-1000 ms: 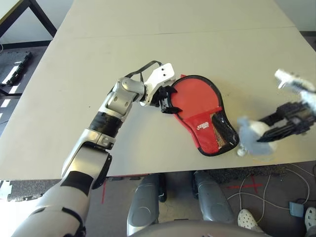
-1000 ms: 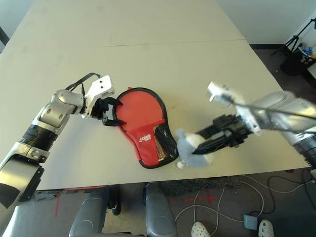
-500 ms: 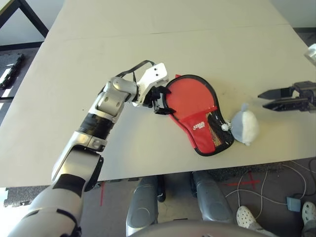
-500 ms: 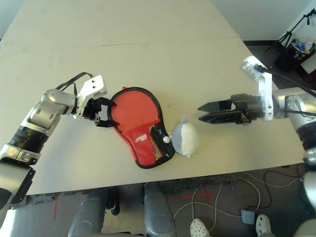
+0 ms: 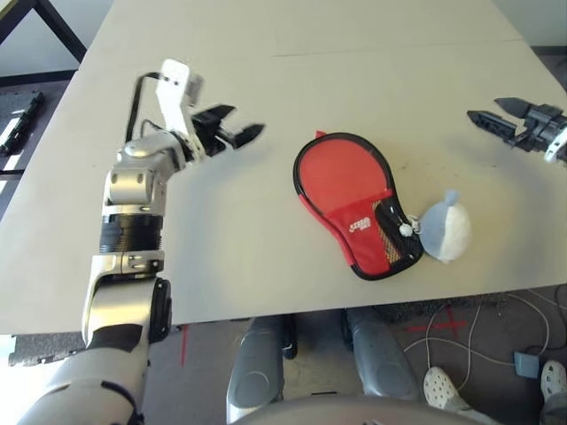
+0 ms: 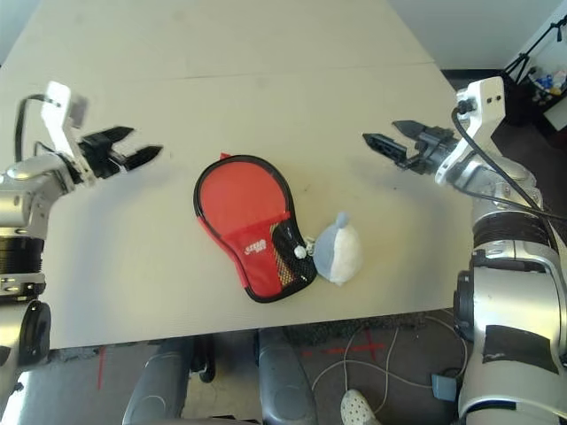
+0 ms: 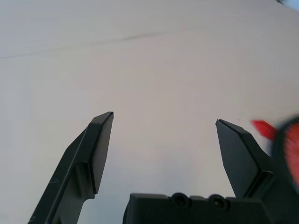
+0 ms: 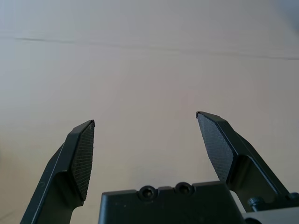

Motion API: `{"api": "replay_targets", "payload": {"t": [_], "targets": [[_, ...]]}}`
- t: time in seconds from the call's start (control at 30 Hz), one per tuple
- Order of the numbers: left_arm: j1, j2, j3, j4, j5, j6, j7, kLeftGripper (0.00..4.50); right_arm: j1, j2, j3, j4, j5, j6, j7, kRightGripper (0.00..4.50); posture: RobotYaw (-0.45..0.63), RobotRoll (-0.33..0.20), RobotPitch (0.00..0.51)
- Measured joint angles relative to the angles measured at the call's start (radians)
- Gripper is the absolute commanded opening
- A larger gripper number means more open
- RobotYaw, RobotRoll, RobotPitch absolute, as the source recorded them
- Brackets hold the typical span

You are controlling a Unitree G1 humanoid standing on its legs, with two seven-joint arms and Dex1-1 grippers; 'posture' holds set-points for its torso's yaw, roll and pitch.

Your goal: Store the ping-pong paddle in its case and zip it.

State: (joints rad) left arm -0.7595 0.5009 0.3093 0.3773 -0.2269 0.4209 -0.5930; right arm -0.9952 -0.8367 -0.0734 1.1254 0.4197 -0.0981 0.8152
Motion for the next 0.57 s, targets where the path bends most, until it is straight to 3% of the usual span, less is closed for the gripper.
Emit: {"api": "replay_targets", "payload": {"t": [0.23,0.57], "targets": [[0.109,0.007,0.138,0.022,-0.029,-0.096,0.183,4.5,0.019,0.042,-0.146,0.035,-0.032,-0.099,-0.201,4.47,-0.05,0.0,0.243],[0.202,0.007,0.184,0.019,-0.065,-0.2,0.276,4.5,0.037,0.088,-0.228,0.056,-0.044,-0.11,-0.269,4.47,-0.03,0.0,0.252]]}}
